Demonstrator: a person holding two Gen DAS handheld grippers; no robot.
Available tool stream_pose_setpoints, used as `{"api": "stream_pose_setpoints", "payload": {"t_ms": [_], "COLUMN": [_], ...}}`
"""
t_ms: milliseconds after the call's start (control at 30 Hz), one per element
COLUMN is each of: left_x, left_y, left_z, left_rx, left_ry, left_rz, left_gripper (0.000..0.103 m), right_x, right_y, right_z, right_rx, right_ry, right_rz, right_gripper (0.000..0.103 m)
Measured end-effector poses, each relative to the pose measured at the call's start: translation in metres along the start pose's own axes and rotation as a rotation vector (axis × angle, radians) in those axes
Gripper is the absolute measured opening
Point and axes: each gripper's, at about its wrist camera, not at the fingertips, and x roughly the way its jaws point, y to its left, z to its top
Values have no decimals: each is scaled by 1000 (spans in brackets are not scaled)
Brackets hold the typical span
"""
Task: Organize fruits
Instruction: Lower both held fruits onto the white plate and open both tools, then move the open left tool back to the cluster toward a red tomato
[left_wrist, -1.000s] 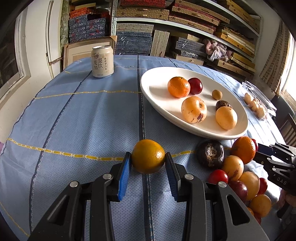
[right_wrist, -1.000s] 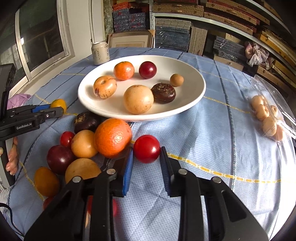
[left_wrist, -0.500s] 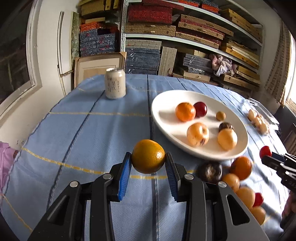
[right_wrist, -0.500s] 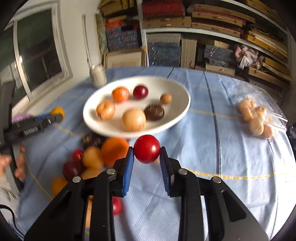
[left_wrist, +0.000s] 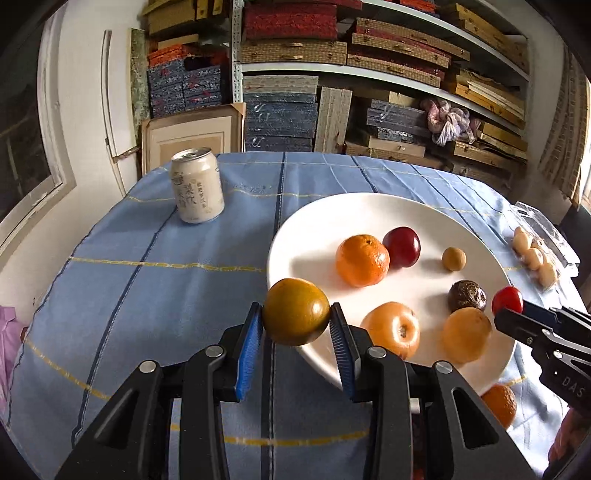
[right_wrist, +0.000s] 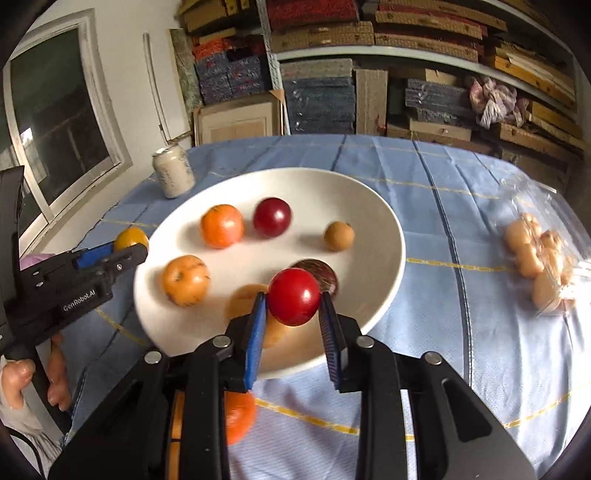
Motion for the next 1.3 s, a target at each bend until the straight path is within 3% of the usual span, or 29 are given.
{"api": "stream_pose_setpoints", "payload": {"t_ms": [133, 167, 200, 467, 567, 733, 933, 1133, 1300], "left_x": [2, 2, 1, -8, -11, -17, -40, -47, -44], "left_y": [1, 0, 0, 1, 3, 3, -9, -19, -19], "left_z": [3, 3, 3, 5, 7, 9, -6, -52, -71], "left_rx": [-6, -2, -2, -8, -14, -19, 38, 134, 113], "left_ry": [7, 6, 3, -16, -22, -24, -17, 90, 118], "left_rz": [-35, -36, -34, -42, -43, -49, -55, -57, -95], "left_gripper": [37, 38, 39, 39, 39, 39, 44, 44, 44], "right_x": [4, 4, 3, -15, -23, -38, -70, -103, -104], "right_y": [-4, -4, -4, 2, 3, 10, 31, 53, 37], "right_z": [0, 0, 0, 3, 5, 8, 8, -31, -70], "right_rx": [8, 12, 14, -6, -2, -10, -61, -161, -143], "right_ry": [5, 4, 0, -39, -60, -90, -136, -155, -128], "right_rz": [2, 0, -3, 8, 16, 30, 62, 54, 28], "right_gripper": [32, 43, 47, 48, 56, 57, 69, 82, 84]}}
